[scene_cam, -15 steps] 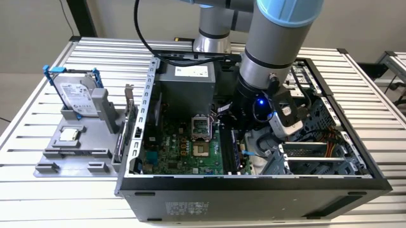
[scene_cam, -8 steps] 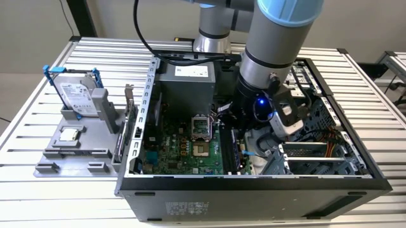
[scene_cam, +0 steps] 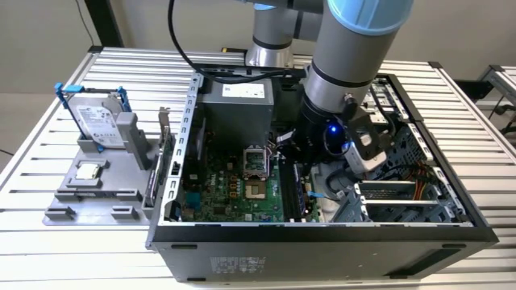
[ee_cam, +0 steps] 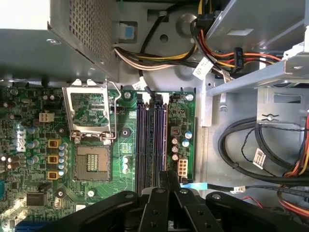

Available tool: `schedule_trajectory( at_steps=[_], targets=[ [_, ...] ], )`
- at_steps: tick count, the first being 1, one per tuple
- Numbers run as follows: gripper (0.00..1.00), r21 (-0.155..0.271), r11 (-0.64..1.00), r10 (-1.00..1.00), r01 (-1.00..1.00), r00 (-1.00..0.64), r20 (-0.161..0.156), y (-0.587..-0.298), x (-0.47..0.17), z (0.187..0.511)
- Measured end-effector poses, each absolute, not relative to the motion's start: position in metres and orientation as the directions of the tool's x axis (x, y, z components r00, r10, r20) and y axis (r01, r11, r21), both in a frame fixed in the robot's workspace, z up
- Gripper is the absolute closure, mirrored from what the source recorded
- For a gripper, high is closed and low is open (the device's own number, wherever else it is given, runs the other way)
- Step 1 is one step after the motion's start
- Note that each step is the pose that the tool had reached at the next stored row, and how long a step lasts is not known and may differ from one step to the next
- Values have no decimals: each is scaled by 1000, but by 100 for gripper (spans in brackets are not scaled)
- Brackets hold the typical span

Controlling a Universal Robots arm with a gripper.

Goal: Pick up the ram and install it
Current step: 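Insert the ram into the slot, then press down the ram until it locks into place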

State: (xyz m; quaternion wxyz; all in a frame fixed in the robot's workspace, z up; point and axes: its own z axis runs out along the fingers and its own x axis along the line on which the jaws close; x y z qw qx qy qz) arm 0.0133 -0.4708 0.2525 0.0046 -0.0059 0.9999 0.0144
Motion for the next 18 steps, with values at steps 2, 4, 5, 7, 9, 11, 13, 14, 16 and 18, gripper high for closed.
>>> schedule_trajectory(
  at_steps=[2,4,5,7,9,11,13,14,16,18],
  targets=[
    [100,29,999,-33,-33,-999,-9,-471,13,253],
    [100,29,998,-56,-56,-998,-9,-471,13,253],
    [100,29,997,-66,-66,-998,-9,-471,13,253],
    [100,29,996,-86,-87,-996,-9,-471,13,253],
    [100,29,994,-103,-103,-995,-9,-471,13,253],
    [100,29,992,-119,-119,-993,-9,-471,13,253],
    [100,29,991,-134,-134,-991,-9,-471,13,253],
    [100,29,990,-141,-141,-990,-9,-471,13,253],
    [100,29,987,-155,-155,-988,-9,-471,13,253],
    [100,29,985,-169,-169,-986,-9,-471,13,253]
  ],
)
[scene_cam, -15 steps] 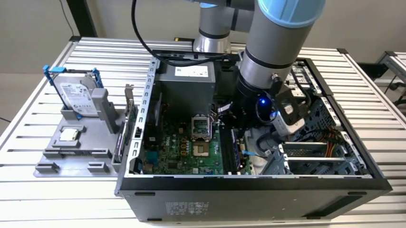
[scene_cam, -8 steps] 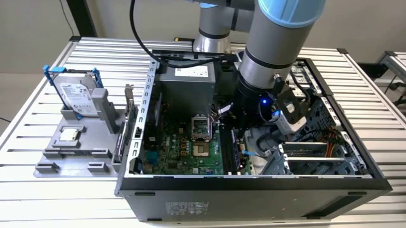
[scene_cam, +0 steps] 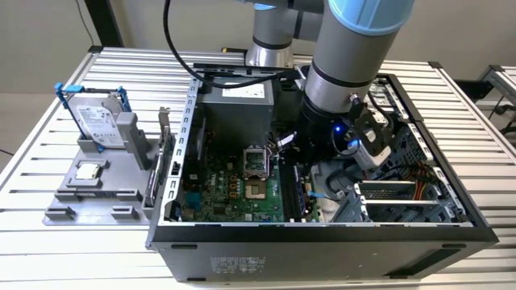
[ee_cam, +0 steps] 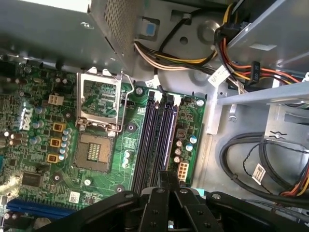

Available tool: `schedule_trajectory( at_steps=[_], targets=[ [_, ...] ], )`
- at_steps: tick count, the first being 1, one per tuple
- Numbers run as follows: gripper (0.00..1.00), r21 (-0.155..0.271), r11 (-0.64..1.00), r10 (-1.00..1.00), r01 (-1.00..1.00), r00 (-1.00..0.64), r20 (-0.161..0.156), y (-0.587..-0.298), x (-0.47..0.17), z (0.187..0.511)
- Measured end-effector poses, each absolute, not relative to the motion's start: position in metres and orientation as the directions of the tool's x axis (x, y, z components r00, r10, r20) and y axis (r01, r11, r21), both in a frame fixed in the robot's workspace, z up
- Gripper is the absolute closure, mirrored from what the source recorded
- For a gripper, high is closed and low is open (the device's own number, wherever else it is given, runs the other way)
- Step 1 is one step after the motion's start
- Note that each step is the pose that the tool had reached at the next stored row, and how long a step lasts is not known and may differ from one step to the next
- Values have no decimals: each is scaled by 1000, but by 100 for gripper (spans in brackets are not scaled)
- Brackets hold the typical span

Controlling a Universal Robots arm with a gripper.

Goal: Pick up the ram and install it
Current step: 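Press down the ram until it locks into place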

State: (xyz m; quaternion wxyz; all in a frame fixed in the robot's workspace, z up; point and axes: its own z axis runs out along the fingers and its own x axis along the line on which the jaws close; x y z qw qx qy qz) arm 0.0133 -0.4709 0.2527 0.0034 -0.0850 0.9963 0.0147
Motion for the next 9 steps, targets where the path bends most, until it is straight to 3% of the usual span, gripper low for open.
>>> schedule_trajectory(
  at_steps=[9],
  targets=[
    [100,29,971,-235,-235,-972,-9,-471,13,253]
  ],
)
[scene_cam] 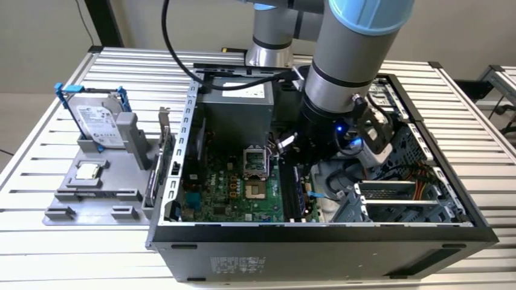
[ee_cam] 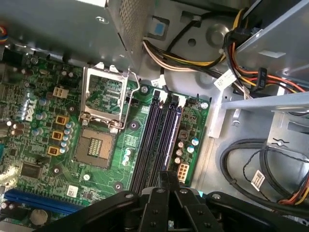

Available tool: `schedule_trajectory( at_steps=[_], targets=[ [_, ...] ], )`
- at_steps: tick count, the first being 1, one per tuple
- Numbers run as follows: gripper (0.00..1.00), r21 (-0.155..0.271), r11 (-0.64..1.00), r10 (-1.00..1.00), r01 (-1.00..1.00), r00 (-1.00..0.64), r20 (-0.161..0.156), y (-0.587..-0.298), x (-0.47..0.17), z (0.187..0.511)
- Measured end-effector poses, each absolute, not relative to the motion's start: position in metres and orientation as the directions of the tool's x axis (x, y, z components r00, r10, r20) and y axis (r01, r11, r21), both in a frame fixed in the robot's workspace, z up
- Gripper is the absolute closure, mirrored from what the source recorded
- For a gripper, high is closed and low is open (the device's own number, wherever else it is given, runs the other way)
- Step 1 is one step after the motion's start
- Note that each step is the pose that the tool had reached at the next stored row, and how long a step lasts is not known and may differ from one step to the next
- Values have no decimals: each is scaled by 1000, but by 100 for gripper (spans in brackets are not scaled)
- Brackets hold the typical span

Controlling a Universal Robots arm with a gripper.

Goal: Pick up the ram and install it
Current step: 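Press down the ram until it locks into place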

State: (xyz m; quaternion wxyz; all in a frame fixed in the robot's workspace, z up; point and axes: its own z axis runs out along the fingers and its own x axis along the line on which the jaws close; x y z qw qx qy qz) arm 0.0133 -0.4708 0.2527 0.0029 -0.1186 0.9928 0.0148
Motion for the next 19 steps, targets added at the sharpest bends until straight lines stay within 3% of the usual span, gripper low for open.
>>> schedule_trajectory(
  at_steps=[19],
  targets=[
    [100,29,923,-383,-383,-924,-9,-471,13,253]
  ],
)
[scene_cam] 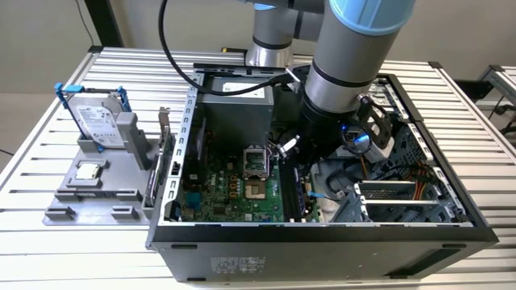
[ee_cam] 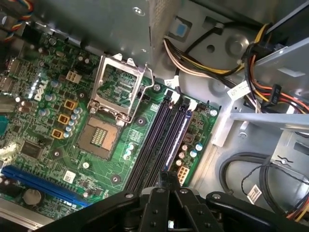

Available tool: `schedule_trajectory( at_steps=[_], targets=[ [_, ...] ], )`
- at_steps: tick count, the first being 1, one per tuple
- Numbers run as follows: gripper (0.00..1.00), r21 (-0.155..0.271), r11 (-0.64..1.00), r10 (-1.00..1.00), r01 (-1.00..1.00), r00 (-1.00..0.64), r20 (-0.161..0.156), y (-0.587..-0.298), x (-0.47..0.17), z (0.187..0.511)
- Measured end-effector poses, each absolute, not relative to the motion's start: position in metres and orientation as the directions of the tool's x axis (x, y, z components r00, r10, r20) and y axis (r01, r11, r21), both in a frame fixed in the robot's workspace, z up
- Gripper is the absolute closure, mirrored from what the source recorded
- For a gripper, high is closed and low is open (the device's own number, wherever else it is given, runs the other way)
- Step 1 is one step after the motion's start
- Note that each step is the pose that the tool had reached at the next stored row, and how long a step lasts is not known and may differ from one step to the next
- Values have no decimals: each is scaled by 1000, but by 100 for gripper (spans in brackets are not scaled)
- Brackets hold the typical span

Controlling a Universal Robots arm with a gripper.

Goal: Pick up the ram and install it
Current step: 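Press down the ram until it locks into place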

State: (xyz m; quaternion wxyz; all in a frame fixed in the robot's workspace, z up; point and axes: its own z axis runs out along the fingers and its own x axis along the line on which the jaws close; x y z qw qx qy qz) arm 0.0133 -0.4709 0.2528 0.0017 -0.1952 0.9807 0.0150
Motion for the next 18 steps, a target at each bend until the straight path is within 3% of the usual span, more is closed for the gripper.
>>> schedule_trajectory(
  at_steps=[18],
  targets=[
    [100,35,894,-446,-446,-895,-11,-471,13,253]
  ],
)
